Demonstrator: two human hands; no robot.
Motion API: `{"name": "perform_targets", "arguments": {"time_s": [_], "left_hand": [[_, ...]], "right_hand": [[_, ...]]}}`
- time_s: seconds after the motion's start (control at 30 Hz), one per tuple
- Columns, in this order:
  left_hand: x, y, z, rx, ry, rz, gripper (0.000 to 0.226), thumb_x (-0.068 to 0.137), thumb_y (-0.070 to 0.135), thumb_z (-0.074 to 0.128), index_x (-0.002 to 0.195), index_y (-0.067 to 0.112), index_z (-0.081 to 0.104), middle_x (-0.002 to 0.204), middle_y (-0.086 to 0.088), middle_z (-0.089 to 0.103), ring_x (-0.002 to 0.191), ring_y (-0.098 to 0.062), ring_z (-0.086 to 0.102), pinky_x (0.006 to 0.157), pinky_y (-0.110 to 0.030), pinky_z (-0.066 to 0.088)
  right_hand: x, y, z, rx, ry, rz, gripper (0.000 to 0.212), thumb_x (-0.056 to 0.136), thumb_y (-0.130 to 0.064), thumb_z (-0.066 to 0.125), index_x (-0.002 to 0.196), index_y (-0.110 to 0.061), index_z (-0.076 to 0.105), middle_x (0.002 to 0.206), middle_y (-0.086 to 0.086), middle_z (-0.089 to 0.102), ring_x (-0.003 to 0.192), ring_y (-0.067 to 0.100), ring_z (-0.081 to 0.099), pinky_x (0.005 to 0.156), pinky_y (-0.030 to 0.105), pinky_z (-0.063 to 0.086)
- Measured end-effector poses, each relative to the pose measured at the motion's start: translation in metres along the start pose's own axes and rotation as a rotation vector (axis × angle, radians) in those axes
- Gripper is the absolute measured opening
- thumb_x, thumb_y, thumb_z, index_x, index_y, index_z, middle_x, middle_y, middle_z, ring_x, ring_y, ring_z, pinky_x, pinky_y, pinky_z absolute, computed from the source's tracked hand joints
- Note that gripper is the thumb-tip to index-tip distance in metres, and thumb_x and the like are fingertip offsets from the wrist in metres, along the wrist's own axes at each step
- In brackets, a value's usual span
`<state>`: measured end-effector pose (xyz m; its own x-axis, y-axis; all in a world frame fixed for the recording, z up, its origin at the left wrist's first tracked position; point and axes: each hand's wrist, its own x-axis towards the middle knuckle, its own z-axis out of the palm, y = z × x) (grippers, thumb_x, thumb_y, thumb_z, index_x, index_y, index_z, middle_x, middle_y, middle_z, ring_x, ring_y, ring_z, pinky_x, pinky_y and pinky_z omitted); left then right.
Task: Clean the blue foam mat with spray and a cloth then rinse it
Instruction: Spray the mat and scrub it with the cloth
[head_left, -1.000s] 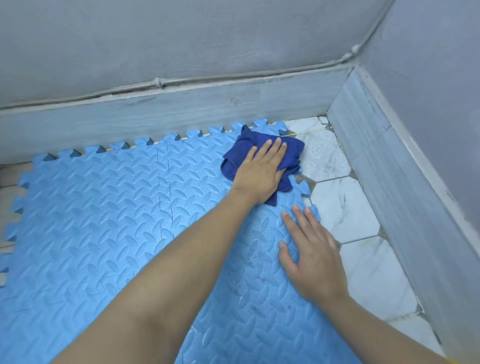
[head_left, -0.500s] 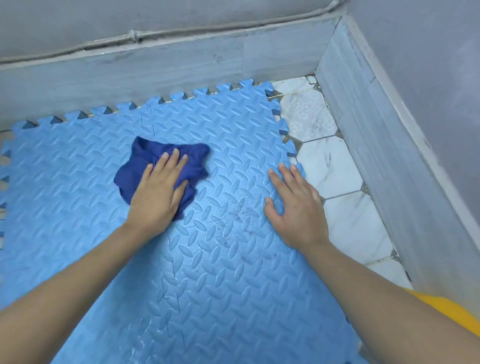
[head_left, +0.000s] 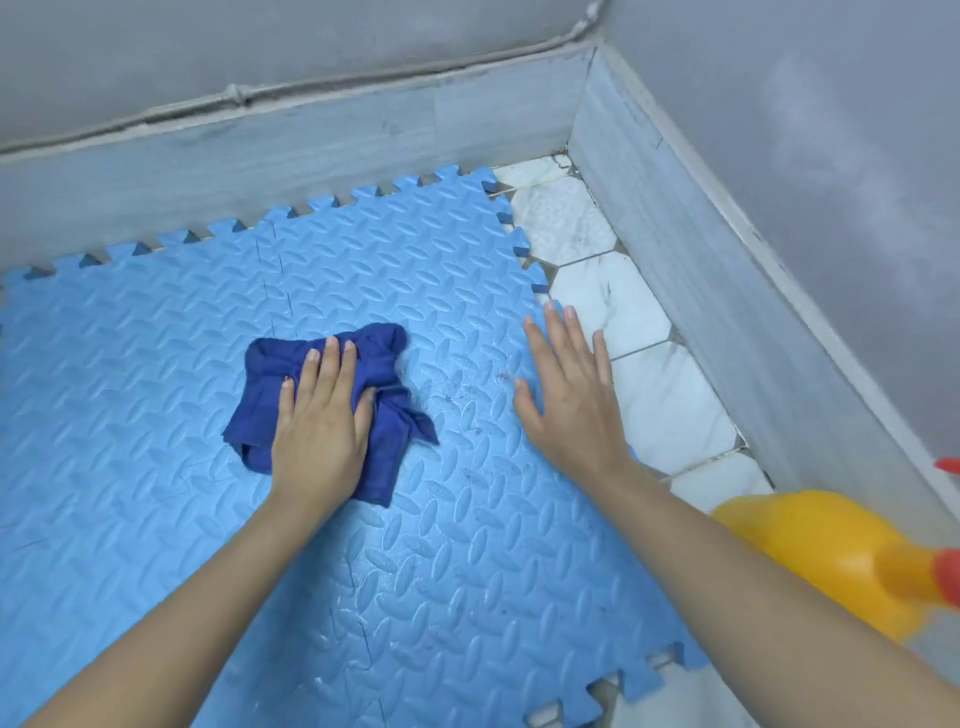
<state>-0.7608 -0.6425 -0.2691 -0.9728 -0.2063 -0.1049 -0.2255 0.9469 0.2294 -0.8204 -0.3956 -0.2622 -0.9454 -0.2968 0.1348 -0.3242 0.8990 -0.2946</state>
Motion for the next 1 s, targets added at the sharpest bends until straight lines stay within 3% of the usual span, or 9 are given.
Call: {"name": "perform_targets", "arguments": {"time_s": [0.1, 0.2, 0.27, 0.33, 0.47, 0.57, 0.7, 0.77, 1.0], "left_hand": [[-0.025, -0.003, 0.002, 0.007, -0.020, 0.138, 0.061, 0.098, 0.045, 0.011, 0.152, 0.018, 0.016, 0.160, 0.001, 0.011, 0.147, -0.017, 0.006, 0.118, -0.040, 0.007], [-0.077, 0.019, 0.007, 0.072, -0.116, 0.435, 0.058, 0.099, 0.043, 0.014, 0.151, 0.018, 0.020, 0.159, 0.000, 0.017, 0.146, -0.016, 0.009, 0.117, -0.038, 0.009], [-0.092, 0.044, 0.016, 0.086, -0.146, 0.621, 0.057, 0.098, 0.038, 0.025, 0.150, 0.017, 0.025, 0.158, -0.001, 0.021, 0.146, -0.019, 0.017, 0.115, -0.041, 0.016], [-0.067, 0.071, 0.024, 0.087, -0.143, 0.702, 0.056, 0.097, 0.039, 0.028, 0.149, 0.018, 0.028, 0.157, -0.001, 0.023, 0.145, -0.020, 0.021, 0.115, -0.042, 0.017], [0.035, 0.113, 0.022, 0.102, -0.099, 0.516, 0.062, 0.096, 0.051, 0.015, 0.151, 0.023, 0.021, 0.159, 0.002, 0.019, 0.146, -0.019, 0.017, 0.117, -0.042, 0.011], [0.078, 0.128, 0.019, 0.056, -0.121, 0.339, 0.060, 0.099, 0.048, 0.020, 0.153, 0.025, 0.009, 0.161, 0.003, 0.005, 0.147, -0.019, 0.002, 0.117, -0.042, 0.001], [0.021, 0.109, 0.020, 0.060, -0.053, 0.470, 0.058, 0.098, 0.046, 0.025, 0.152, 0.024, 0.017, 0.160, 0.001, 0.010, 0.147, -0.020, 0.009, 0.118, -0.041, 0.006], [-0.005, 0.075, 0.018, 0.055, -0.053, 0.444, 0.059, 0.096, 0.046, 0.023, 0.151, 0.024, 0.022, 0.159, 0.001, 0.014, 0.146, -0.020, 0.014, 0.118, -0.041, 0.011], [-0.019, -0.091, -0.020, 0.081, 0.041, -0.238, 0.058, 0.097, 0.036, 0.024, 0.150, 0.014, 0.021, 0.158, -0.010, 0.017, 0.145, -0.030, 0.016, 0.115, -0.052, 0.015]], "right_hand": [[-0.082, 0.002, -0.008, 0.038, -0.055, 0.165, 0.065, 0.095, -0.031, 0.040, 0.153, -0.008, 0.024, 0.163, 0.010, 0.015, 0.151, 0.023, 0.008, 0.122, 0.046, 0.010], [-0.155, 0.010, -0.017, -0.077, -0.106, 0.230, 0.068, 0.099, -0.045, 0.028, 0.153, -0.005, 0.022, 0.163, 0.011, 0.014, 0.151, 0.023, 0.009, 0.121, 0.042, 0.009], [-0.167, 0.015, -0.014, -0.121, -0.135, 0.230, 0.069, 0.098, -0.045, 0.028, 0.153, -0.003, 0.023, 0.163, 0.013, 0.014, 0.151, 0.024, 0.011, 0.121, 0.043, 0.010], [-0.159, 0.016, -0.015, -0.136, -0.143, 0.222, 0.069, 0.098, -0.043, 0.030, 0.153, -0.002, 0.023, 0.162, 0.014, 0.015, 0.151, 0.024, 0.011, 0.121, 0.044, 0.012], [-0.145, 0.020, -0.019, -0.133, -0.147, 0.200, 0.069, 0.098, -0.043, 0.031, 0.153, -0.002, 0.023, 0.162, 0.013, 0.015, 0.151, 0.024, 0.011, 0.121, 0.045, 0.014], [-0.142, 0.020, -0.019, -0.131, -0.158, 0.198, 0.070, 0.098, -0.045, 0.029, 0.154, -0.004, 0.021, 0.163, 0.011, 0.013, 0.152, 0.022, 0.008, 0.122, 0.044, 0.013], [-0.143, 0.023, -0.019, -0.124, -0.159, 0.195, 0.071, 0.097, -0.047, 0.029, 0.154, -0.005, 0.020, 0.163, 0.009, 0.013, 0.152, 0.021, 0.007, 0.122, 0.043, 0.011], [-0.143, 0.022, -0.019, -0.119, -0.158, 0.190, 0.071, 0.097, -0.047, 0.029, 0.154, -0.005, 0.020, 0.163, 0.009, 0.012, 0.152, 0.021, 0.007, 0.122, 0.043, 0.010], [-0.144, 0.022, -0.019, -0.133, -0.140, 0.180, 0.073, 0.096, -0.049, 0.024, 0.154, -0.004, 0.018, 0.163, 0.011, 0.012, 0.152, 0.021, 0.006, 0.123, 0.041, 0.005]]}}
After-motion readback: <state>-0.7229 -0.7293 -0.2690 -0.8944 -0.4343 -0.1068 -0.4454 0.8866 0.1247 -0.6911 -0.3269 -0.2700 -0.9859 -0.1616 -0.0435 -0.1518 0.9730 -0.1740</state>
